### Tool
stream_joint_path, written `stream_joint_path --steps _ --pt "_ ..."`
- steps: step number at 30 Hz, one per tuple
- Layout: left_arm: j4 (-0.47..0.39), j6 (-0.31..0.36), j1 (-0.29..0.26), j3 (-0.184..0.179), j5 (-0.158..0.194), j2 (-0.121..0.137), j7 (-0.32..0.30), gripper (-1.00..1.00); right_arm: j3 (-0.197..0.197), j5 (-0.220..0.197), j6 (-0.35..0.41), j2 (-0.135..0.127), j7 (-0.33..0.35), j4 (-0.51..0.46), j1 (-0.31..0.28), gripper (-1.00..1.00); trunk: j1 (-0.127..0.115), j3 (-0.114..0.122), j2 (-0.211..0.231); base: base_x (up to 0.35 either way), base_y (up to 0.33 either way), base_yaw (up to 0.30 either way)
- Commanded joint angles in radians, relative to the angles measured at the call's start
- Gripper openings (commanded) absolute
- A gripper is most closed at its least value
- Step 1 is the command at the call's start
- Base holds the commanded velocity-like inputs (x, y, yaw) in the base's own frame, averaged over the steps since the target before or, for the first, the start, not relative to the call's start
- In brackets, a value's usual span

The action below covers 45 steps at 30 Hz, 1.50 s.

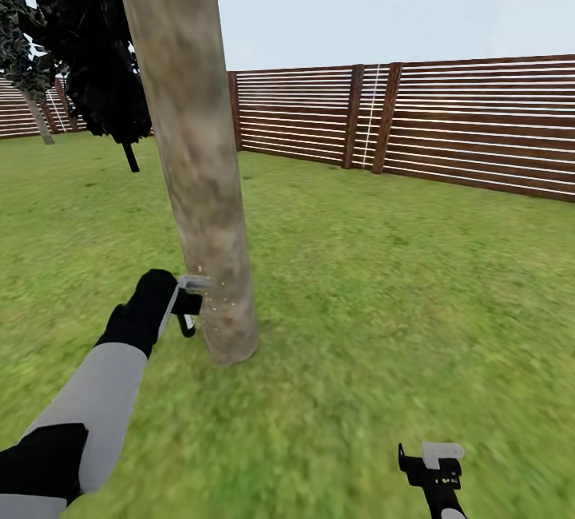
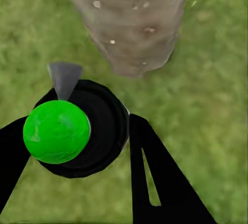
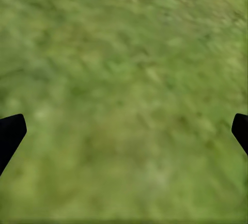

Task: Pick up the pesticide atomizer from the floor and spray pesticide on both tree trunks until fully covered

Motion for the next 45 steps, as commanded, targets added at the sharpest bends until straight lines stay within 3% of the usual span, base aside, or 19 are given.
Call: stream_joint_path --steps 1,2,5,8,11,16,25,26,28,30,32,35,36,40,45 --pt "-0.001 0.005 -0.003 0.003 0.002 0.048 -0.012 -1.0 -0.004 0.011 -0.002 0.0 -0.006 0.001 -0.001 1.0 0.0 -0.001 0.0 0.0 0.0 0.0" --pt "-0.001 0.005 -0.002 0.002 0.002 0.061 -0.013 -1.0 -0.004 0.011 -0.002 0.0 -0.006 0.001 -0.001 1.0 0.0 -0.001 0.0 0.0 0.0 0.0" --pt "-0.002 0.005 0.004 -0.002 0.002 0.057 -0.013 -1.0 -0.003 0.011 -0.002 0.0 -0.006 0.001 -0.001 1.0 0.0 -0.001 0.0 0.133 0.0 0.0" --pt "-0.002 0.005 0.007 -0.003 0.002 0.015 -0.013 -1.0 -0.003 0.011 -0.002 0.0 -0.006 0.001 -0.001 1.0 0.0 -0.001 0.0 0.313 0.0 0.0" --pt "-0.002 0.005 0.006 -0.001 0.003 0.003 -0.014 -1.0 -0.004 0.011 -0.002 0.0 -0.006 0.001 -0.001 1.0 0.0 -0.001 0.0 0.022 -0.066 0.0" --pt "-0.002 0.004 0.009 0.003 0.003 0.0 -0.015 -1.0 -0.004 0.011 -0.002 0.0 -0.006 0.001 -0.001 1.0 0.0 -0.001 0.0 -0.155 -0.202 0.0" --pt "-0.001 0.004 0.01 0.005 0.003 -0.002 -0.015 -1.0 -0.003 0.012 -0.002 0.0 -0.006 0.001 -0.001 1.0 0.0 -0.001 0.0 0.144 -0.262 0.0" --pt "-0.001 0.004 0.012 0.006 0.004 -0.006 -0.016 -1.0 -0.002 0.012 -0.002 0.001 -0.006 0.001 -0.001 1.0 0.0 -0.001 0.0 0.166 -0.26 0.0" --pt "0.0 0.0 0.016 0.006 0.003 -0.041 -0.014 -1.0 -0.002 0.012 -0.002 0.001 -0.006 0.001 -0.001 1.0 0.0 -0.001 0.0 0.166 -0.26 0.0" --pt "0.0 -0.001 0.016 0.007 0.002 -0.053 -0.013 -1.0 -0.002 0.012 -0.002 0.002 -0.006 0.001 -0.001 1.0 0.0 -0.001 0.0 0.166 -0.26 0.0" --pt "0.0 -0.002 0.018 0.014 -0.002 -0.028 -0.012 -1.0 -0.002 0.012 -0.002 0.002 -0.006 0.001 -0.001 1.0 0.0 -0.001 0.0 0.16 -0.26 0.0" --pt "0.002 -0.003 0.024 0.02 -0.003 0.037 -0.012 -1.0 -0.002 0.012 -0.002 0.002 -0.006 0.001 -0.001 1.0 0.0 -0.001 0.0 0.108 -0.264 0.0" --pt "0.002 -0.007 0.055 0.021 -0.003 0.061 -0.011 -1.0 -0.002 0.012 -0.002 0.002 -0.006 0.001 -0.001 1.0 0.0 -0.001 0.0 -0.052 -0.265 0.0" --pt "0.001 -0.011 0.095 0.026 -0.003 0.083 -0.01 -1.0 -0.002 0.012 -0.002 0.002 -0.006 0.001 -0.001 1.0 0.0 -0.001 0.0 -0.21 -0.206 0.0" --pt "0.015 -0.015 0.11 0.027 -0.004 0.078 0.0 -1.0 -0.002 0.012 -0.002 0.002 -0.006 0.001 -0.001 1.0 0.0 -0.001 0.0 -0.182 -0.124 0.0"
